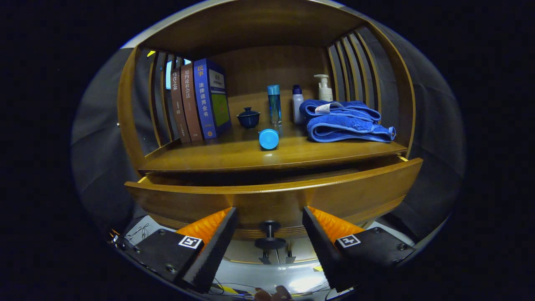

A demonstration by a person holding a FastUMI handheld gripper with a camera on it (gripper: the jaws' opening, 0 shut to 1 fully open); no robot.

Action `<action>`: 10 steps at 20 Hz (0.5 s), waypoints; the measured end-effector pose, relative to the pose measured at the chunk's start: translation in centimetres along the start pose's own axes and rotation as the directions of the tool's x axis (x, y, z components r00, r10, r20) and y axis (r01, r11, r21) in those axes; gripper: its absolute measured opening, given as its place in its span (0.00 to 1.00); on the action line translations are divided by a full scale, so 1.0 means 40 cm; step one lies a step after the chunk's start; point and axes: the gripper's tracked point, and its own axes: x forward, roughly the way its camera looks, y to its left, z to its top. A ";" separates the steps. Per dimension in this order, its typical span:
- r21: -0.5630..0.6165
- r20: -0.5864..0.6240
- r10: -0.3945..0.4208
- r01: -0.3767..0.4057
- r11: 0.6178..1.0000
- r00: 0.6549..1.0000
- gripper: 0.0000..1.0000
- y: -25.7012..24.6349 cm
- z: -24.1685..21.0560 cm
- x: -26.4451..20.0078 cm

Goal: Pull open the drawer, take out the items inside it, and place them on the countertop above the cabinet.

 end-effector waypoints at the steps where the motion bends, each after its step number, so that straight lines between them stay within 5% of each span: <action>1: 0.002 -0.003 0.000 0.000 1.000 1.000 1.00 -0.002 0.004 0.012; 10: 0.009 -0.012 -0.012 0.012 1.000 1.000 1.00 -0.005 0.011 0.065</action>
